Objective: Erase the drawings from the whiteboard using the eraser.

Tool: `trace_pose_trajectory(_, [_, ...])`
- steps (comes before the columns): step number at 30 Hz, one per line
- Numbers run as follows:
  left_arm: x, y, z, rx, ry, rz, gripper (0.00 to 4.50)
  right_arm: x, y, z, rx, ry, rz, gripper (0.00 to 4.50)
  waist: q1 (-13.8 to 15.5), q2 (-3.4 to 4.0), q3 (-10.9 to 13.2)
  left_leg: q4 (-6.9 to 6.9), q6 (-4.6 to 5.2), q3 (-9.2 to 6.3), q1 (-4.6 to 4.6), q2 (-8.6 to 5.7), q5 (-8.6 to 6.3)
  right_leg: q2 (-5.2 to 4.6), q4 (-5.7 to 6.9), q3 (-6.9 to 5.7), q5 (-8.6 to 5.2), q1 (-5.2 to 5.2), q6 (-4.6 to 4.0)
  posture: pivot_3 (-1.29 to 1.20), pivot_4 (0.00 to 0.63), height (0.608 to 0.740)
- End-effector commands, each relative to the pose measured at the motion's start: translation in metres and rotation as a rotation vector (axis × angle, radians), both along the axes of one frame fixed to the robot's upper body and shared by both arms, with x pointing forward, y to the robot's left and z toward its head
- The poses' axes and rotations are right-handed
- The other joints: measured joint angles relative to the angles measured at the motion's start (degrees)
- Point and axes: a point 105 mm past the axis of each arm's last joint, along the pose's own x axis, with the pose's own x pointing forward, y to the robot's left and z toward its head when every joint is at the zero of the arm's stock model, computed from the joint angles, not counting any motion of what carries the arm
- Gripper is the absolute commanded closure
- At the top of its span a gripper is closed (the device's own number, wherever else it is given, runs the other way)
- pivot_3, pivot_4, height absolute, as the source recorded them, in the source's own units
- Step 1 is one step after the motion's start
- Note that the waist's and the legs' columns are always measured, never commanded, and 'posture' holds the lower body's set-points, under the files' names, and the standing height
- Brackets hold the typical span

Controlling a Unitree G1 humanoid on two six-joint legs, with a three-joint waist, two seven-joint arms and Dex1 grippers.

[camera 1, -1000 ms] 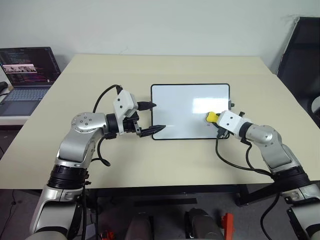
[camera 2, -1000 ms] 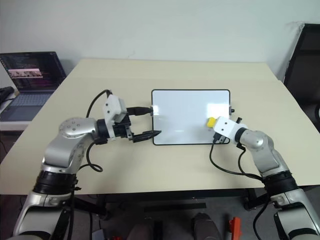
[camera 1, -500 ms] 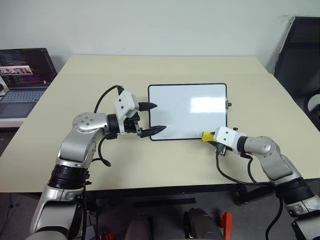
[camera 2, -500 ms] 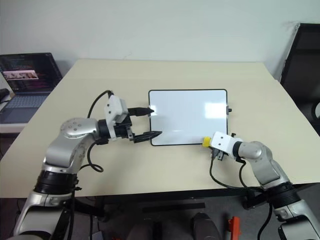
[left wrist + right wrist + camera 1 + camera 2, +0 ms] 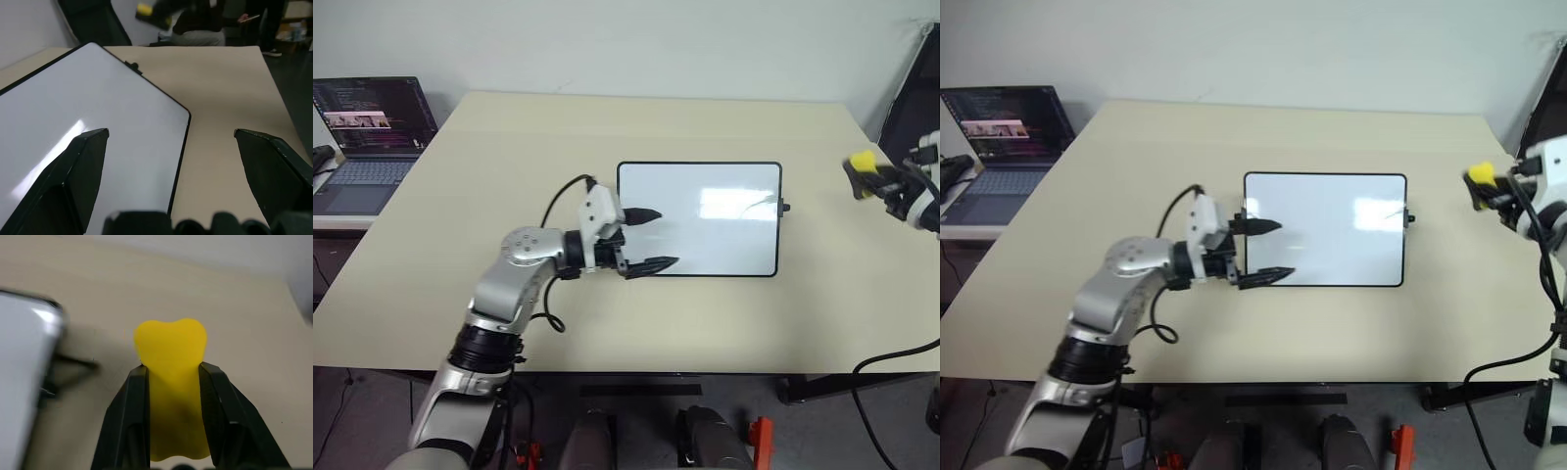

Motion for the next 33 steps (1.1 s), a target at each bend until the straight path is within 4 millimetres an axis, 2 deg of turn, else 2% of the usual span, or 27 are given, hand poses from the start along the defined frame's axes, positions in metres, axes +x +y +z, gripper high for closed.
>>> trace_pose_trajectory(1, [-0.004, -0.012, 0.011, -0.017, -0.059, -0.033, 0.00, 0.003, -0.010, -0.015, -0.035, 0.072, -0.061, 3.47, -0.5, 0.21, 0.0, -0.01, 0.04, 0.06, -0.01, 0.00, -0.02, 0.00, -0.03, 0.06, 0.01, -0.03, 0.01, 0.00, 0.150, 0.740])
trace_pose_trajectory(6, [-0.007, -0.018, 0.011, -0.020, -0.057, -0.047, 0.00, 0.008, -0.013, -0.036, -0.026, 0.141, -0.078, 3.48, -1.0, 0.45, 0.1, -0.06, 0.09, 0.07, -0.01, 0.00, -0.05, 0.02, -0.04, 0.07, 0.00, -0.07, 0.03, 0.00, 0.150, 0.740])
trace_pose_trajectory(9, [-0.008, -0.015, 0.011, -0.019, -0.057, -0.037, 0.00, 0.007, -0.022, -0.045, -0.023, 0.172, -0.106, 3.48, -1.0, 0.45, 0.1, -0.03, 0.09, 0.06, -0.01, -0.01, -0.05, 0.02, -0.05, 0.07, 0.01, -0.05, 0.06, 0.00, 0.150, 0.740])
trace_pose_trajectory(17, [-0.007, -0.010, 0.012, -0.020, -0.056, -0.012, 0.00, 0.007, -0.031, -0.053, -0.045, 0.209, -0.122, 3.48, -1.0, 0.45, 0.1, 0.00, 0.09, 0.04, -0.01, -0.03, -0.05, 0.01, -0.07, 0.05, 0.02, -0.01, 0.08, 0.00, 0.150, 0.740])
trace_pose_trajectory(24, [-0.006, -0.008, 0.014, -0.018, -0.058, -0.009, 0.00, 0.008, -0.029, -0.054, -0.057, 0.213, -0.093, 3.48, -1.1, 0.45, 0.1, 0.06, 0.08, 0.03, -0.01, -0.03, -0.05, 0.01, -0.07, 0.05, 0.04, 0.03, 0.10, 0.00, 0.150, 0.740])
trace_pose_trajectory(30, [-0.002, -0.005, 0.017, -0.013, -0.074, 0.001, 0.00, 0.008, -0.031, -0.049, -0.065, 0.189, -0.090, 1.57, -1.1, 0.45, 0.1, 0.06, 0.08, 0.03, 0.00, -0.03, -0.05, 0.01, -0.06, 0.05, 0.04, 0.03, 0.10, 0.00, 0.150, 0.740])
trace_pose_trajectory(33, [0.002, 0.002, 0.029, -0.037, -0.100, 0.038, 0.00, 0.009, -0.032, -0.037, -0.077, 0.151, -0.082, 0.57, -1.1, 0.46, 0.1, 0.06, 0.08, 0.03, 0.00, -0.03, -0.05, 0.01, -0.06, 0.05, 0.04, 0.03, 0.10, 0.00, 0.150, 0.740])
